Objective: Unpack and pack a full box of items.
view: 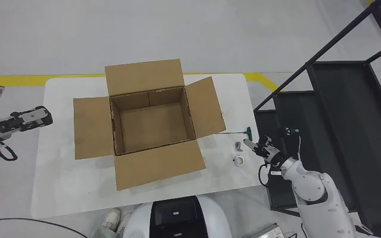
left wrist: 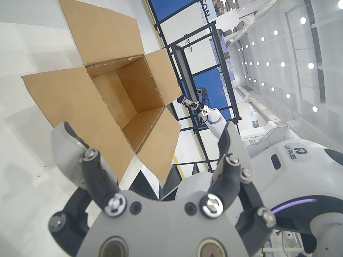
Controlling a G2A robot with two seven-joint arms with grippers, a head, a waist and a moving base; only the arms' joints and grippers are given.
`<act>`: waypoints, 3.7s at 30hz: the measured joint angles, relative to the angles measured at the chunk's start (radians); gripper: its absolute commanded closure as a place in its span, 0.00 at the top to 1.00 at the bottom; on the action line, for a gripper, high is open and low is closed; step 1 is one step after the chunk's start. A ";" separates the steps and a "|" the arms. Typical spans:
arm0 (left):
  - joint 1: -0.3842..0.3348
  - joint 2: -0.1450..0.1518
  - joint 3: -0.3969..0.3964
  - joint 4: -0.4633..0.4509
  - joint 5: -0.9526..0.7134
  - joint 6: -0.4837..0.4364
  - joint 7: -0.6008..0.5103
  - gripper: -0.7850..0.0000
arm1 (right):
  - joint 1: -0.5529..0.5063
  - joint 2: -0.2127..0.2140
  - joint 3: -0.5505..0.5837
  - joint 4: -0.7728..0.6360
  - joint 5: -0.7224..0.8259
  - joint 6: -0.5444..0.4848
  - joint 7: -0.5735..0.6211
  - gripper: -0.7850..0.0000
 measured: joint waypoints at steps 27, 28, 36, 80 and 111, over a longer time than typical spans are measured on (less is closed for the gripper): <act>0.000 0.000 0.000 0.000 0.000 0.000 0.000 1.00 | 0.000 0.000 0.000 0.000 0.000 0.000 0.000 1.00; 0.000 0.000 0.000 0.000 0.000 0.000 0.000 1.00 | 0.000 0.000 0.000 0.000 0.000 0.000 0.000 1.00; 0.000 0.000 0.000 0.000 0.000 0.000 0.000 1.00 | 0.000 0.000 0.000 0.000 0.000 0.000 0.000 1.00; 0.000 0.000 0.000 0.000 0.000 0.000 0.000 1.00 | -0.001 0.015 -0.149 0.114 -0.400 0.095 0.052 0.65; 0.000 0.000 0.000 0.000 0.000 0.000 0.000 1.00 | 0.097 0.004 -0.287 0.228 -0.566 0.311 -0.047 0.36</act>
